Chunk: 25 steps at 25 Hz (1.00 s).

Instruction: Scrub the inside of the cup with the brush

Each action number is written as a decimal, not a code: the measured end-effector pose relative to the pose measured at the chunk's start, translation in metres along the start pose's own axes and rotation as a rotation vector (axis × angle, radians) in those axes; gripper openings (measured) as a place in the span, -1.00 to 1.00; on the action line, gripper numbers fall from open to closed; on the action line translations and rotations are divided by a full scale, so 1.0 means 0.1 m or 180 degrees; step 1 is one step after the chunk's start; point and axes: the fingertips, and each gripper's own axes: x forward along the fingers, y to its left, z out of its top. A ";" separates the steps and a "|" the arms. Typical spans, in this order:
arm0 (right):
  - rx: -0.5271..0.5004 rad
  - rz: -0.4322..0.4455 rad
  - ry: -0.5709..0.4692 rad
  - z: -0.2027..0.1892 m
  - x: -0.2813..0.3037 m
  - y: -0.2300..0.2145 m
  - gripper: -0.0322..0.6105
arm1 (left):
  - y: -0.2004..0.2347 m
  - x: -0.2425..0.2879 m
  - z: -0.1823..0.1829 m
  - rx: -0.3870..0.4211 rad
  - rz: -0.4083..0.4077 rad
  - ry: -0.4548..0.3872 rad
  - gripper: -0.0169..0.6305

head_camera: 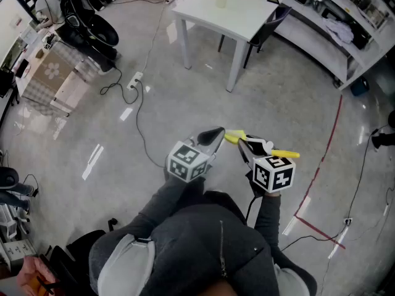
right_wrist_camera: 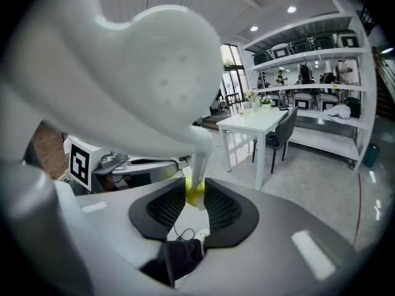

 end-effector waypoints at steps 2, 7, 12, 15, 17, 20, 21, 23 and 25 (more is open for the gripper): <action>-0.0009 0.0009 0.0001 -0.05 -0.01 0.04 -0.59 | 0.00 -0.04 -0.06 0.0001 0.0043 0.0011 -0.92; 0.0017 0.0001 -0.0022 -0.21 -0.16 0.12 -0.59 | -0.18 -0.14 -0.22 -0.0033 0.0044 0.0073 -0.92; 0.0167 -0.0061 -0.0170 -0.29 -0.37 0.10 -0.59 | -0.39 -0.17 -0.29 0.0000 -0.0017 0.0098 -0.92; 0.0221 -0.0037 -0.0246 -0.34 -0.45 0.12 -0.59 | -0.49 -0.18 -0.34 0.0051 -0.0038 0.0100 -0.92; 0.0204 -0.0046 -0.0230 -0.39 -0.48 0.13 -0.60 | -0.55 -0.18 -0.36 0.0061 -0.0039 0.0096 -0.92; 0.0204 0.0002 -0.0206 -0.43 -0.46 0.16 -0.61 | -0.61 -0.18 -0.36 0.0060 -0.0024 0.0099 -0.92; 0.0218 0.0028 -0.0207 -0.43 -0.45 0.16 -0.61 | -0.61 -0.18 -0.36 0.0048 -0.0013 0.0105 -0.92; 0.0234 0.0049 -0.0205 -0.41 -0.41 0.15 -0.61 | -0.60 -0.17 -0.36 0.0008 0.0010 0.0122 -0.92; 0.0236 0.0037 -0.0206 -0.38 -0.38 0.11 -0.61 | -0.57 -0.15 -0.36 -0.0021 0.0026 0.0137 -0.92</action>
